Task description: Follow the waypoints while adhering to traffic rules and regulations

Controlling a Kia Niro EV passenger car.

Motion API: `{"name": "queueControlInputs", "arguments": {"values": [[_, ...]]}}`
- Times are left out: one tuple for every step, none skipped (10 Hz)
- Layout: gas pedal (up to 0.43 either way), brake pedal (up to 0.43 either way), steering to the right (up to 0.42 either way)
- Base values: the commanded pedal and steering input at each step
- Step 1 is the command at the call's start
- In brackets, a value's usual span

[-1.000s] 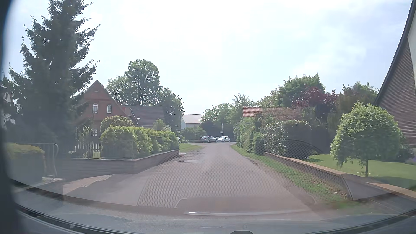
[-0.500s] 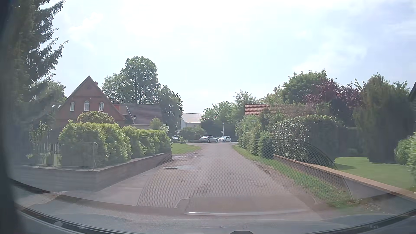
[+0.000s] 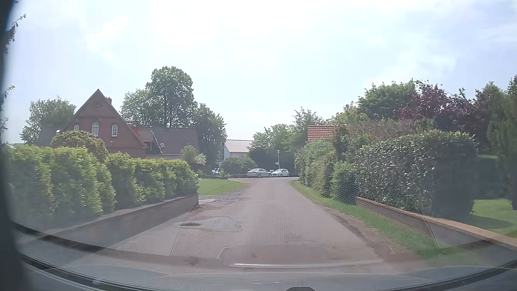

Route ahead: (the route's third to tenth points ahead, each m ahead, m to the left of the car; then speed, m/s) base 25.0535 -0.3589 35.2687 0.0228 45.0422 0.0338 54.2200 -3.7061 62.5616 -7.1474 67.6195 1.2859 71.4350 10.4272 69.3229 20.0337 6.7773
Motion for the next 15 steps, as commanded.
{"name": "queueControlInputs", "arguments": {"values": [[0.157, 0.000, -0.006], [0.138, 0.000, -0.006], [0.138, 0.000, -0.006], [0.138, 0.000, -0.006], [0.138, 0.000, -0.006], [0.138, 0.000, -0.006], [0.138, 0.000, -0.006], [0.138, 0.000, -0.006], [0.138, 0.000, -0.006], [0.138, 0.000, -0.006], [0.138, 0.000, -0.006], [0.138, 0.000, -0.006], [0.138, 0.000, -0.006], [0.138, 0.000, -0.006], [0.138, 0.000, -0.006]]}}
